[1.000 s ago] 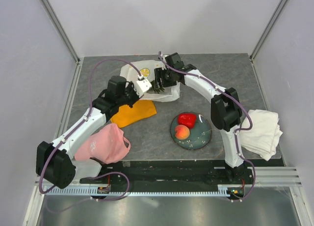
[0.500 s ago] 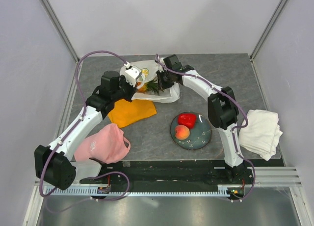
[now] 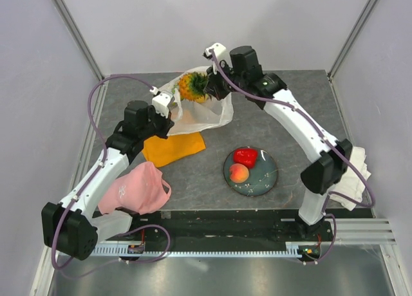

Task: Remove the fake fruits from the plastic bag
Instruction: Take out the fake fruit from the plastic bag, then place the fake fruit on the plate.

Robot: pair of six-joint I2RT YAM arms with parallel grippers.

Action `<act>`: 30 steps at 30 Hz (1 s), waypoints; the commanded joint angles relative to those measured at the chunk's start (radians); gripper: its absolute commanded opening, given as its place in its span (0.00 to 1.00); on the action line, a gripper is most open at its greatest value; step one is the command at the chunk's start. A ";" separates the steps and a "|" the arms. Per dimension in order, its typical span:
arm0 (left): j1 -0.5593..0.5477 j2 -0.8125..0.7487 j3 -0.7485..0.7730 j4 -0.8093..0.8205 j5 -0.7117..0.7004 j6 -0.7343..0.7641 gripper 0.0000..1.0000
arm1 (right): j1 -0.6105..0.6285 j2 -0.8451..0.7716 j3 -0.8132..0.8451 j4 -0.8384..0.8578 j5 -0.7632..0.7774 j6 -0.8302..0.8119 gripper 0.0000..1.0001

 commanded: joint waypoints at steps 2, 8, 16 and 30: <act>0.019 -0.035 -0.036 0.067 0.016 -0.088 0.02 | 0.029 -0.159 -0.009 -0.015 -0.087 -0.105 0.00; 0.025 -0.013 -0.041 0.093 0.024 -0.120 0.02 | 0.044 -0.282 0.023 -0.179 -0.159 -0.184 0.00; 0.026 0.007 -0.024 0.113 0.008 -0.103 0.02 | 0.055 -0.518 -0.080 -0.584 -0.044 -0.517 0.00; 0.054 0.002 -0.039 0.138 0.040 -0.105 0.02 | 0.055 -0.963 -0.629 -0.752 0.353 -0.737 0.00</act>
